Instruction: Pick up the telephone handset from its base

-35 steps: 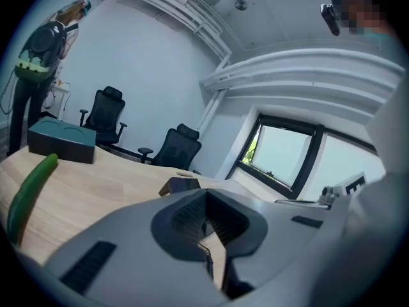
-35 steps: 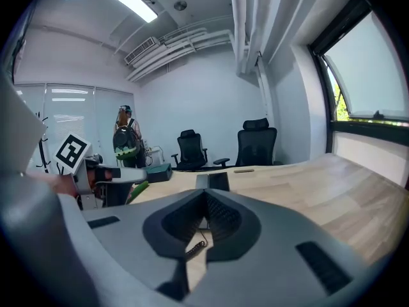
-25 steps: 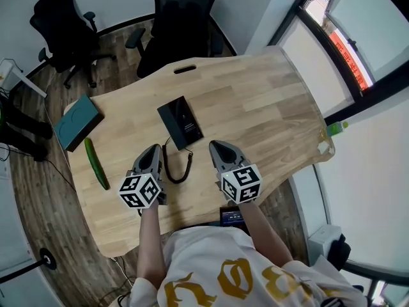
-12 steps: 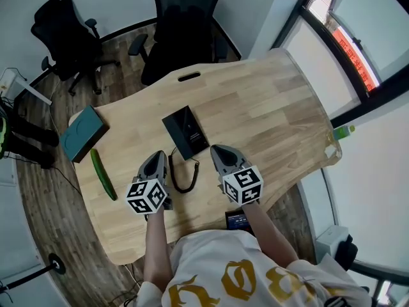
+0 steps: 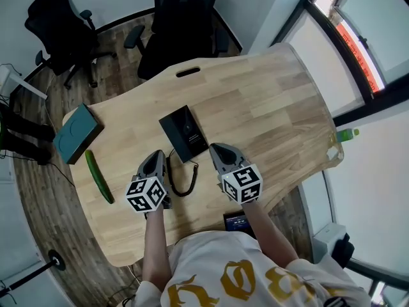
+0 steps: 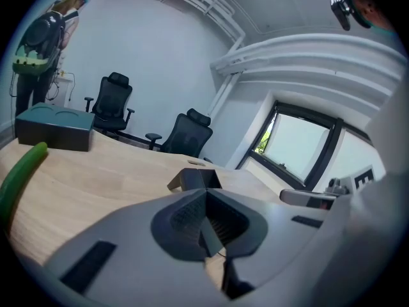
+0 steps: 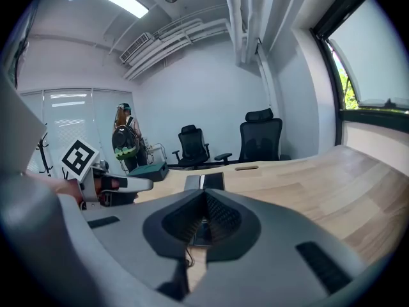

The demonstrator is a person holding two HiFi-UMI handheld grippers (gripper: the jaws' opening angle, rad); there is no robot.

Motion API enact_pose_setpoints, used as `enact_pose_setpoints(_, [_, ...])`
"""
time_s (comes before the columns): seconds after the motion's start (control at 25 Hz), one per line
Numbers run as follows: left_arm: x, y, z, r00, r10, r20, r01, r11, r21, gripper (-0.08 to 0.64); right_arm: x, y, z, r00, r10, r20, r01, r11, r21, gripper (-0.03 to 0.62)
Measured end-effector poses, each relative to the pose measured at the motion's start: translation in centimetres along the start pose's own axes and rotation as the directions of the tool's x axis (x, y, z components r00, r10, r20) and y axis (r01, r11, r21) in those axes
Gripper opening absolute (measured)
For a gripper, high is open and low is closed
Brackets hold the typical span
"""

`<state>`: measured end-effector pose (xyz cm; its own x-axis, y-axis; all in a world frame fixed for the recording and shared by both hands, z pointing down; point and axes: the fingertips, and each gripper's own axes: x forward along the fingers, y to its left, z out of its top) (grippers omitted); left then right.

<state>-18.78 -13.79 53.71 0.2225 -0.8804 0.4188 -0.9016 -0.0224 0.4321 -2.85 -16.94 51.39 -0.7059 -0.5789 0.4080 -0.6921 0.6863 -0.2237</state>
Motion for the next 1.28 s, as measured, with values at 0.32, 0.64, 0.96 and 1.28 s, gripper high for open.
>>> enact_pose_setpoints(0.32, [2.4,1.2,-0.4,1.0,-0.018,-0.023,0.017,0.998,-0.054,0.008,2.3,-1.2,-1.2,0.998,0.031,-0.054,-0.031,1.0,-0.003,0.006])
enact_pose_setpoints(0.64, [4.2,1.6,-2.3,0.995,-0.043,-0.086,0.033,0.994,-0.107,0.008,4.8,-1.9,-2.3,0.993,0.063,-0.097,-0.065,0.998,-0.019,0.006])
enact_pose_setpoints(0.96, [5.6,2.2,-3.5,0.988,-0.07,-0.135,0.05,0.988,-0.148,0.008,6.6,-2.6,-2.3,0.988,0.12,-0.096,-0.116,0.992,0.041,0.006])
enact_pose_setpoints(1.28, [7.1,1.5,-4.3,0.974,-0.17,-0.147,0.128,0.957,-0.261,0.156,7.3,-3.1,-3.0,0.984,0.154,-0.093,-0.147,0.986,0.077,0.006])
